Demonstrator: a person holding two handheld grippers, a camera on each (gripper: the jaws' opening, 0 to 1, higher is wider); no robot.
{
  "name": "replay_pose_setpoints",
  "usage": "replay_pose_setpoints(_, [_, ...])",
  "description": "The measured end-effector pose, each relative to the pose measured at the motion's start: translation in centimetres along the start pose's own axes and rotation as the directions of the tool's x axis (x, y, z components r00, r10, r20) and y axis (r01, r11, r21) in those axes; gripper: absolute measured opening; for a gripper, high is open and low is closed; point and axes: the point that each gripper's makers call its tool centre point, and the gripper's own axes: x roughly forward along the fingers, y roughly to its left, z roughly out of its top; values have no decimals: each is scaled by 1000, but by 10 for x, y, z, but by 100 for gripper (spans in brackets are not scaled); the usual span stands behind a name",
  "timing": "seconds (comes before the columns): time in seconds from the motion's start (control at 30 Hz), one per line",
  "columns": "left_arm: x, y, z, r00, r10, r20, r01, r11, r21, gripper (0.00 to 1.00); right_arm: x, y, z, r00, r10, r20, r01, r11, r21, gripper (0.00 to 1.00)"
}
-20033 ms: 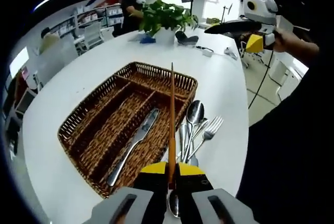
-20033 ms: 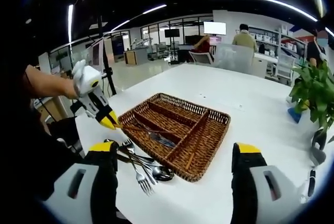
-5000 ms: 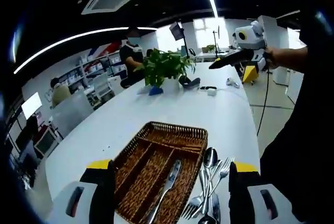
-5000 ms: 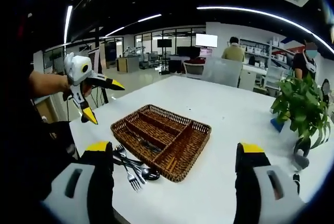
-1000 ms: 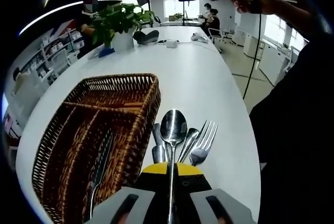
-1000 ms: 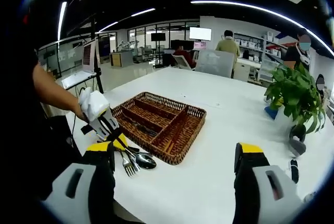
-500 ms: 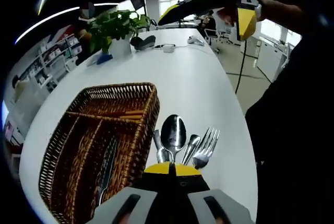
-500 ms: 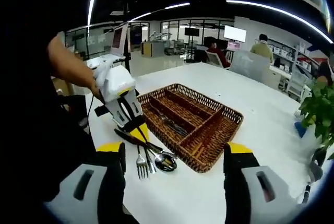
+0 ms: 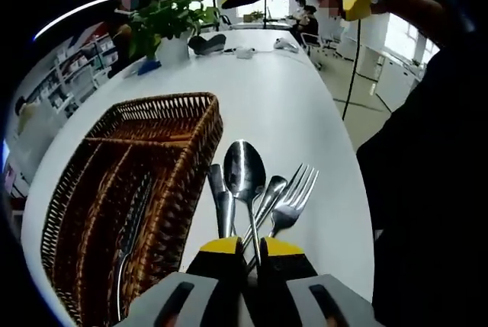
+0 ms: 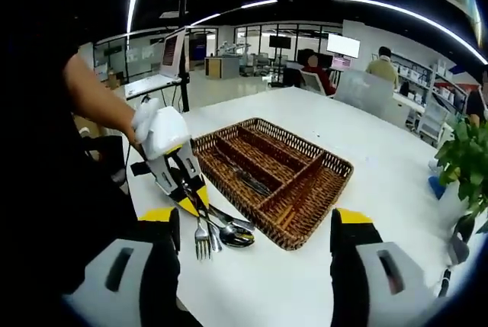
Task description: Arrange the knives, forks, and spoons in their matching storage slots by inserting each utensil handle-first until every utensil is classified and aligned in the correct compartment
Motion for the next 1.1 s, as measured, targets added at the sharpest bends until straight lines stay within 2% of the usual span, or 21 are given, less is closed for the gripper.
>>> replay_pose_setpoints(0.03, [1,-1,0,1000,-3,-1,3,1000,-5,3,0,0,0,1000,-1,0,1,1000,1,82])
replay_pose_setpoints(0.07, [1,-5,5,999,-25,35,26,999,-33,2,-1,0,0,1000,-3,1,3,1000,5,83])
replay_pose_setpoints(0.13, [2,-4,-1,1000,-18,-4,18,999,-46,2,-2,0,-2,1000,-7,0,7,1000,8,83])
replay_pose_setpoints(0.17, [1,-4,2,1000,-17,8,17,999,-42,2,-2,1,-2,1000,-9,-2,9,1000,10,83])
replay_pose_setpoints(0.4, [4,-5,6,1000,-16,-6,16,999,-46,3,-5,-1,-5,1000,-19,-6,20,1000,16,83])
replay_pose_setpoints(0.53, [10,-4,-4,996,14,-83,-15,1000,-8,4,-6,-1,-4,1000,-24,-6,24,1000,14,83])
replay_pose_setpoints(0.57, [12,-5,1,998,4,-63,-4,1000,-8,4,-7,-1,-4,1000,-26,-6,26,1000,14,83])
replay_pose_setpoints(0.8, [16,-3,5,999,0,-44,0,1000,4,6,-9,-4,-5,999,-35,-1,35,999,22,83])
replay_pose_setpoints(1.1, [17,-3,6,999,34,1,-34,999,36,1,-10,-5,-8,999,-39,-5,39,999,31,82])
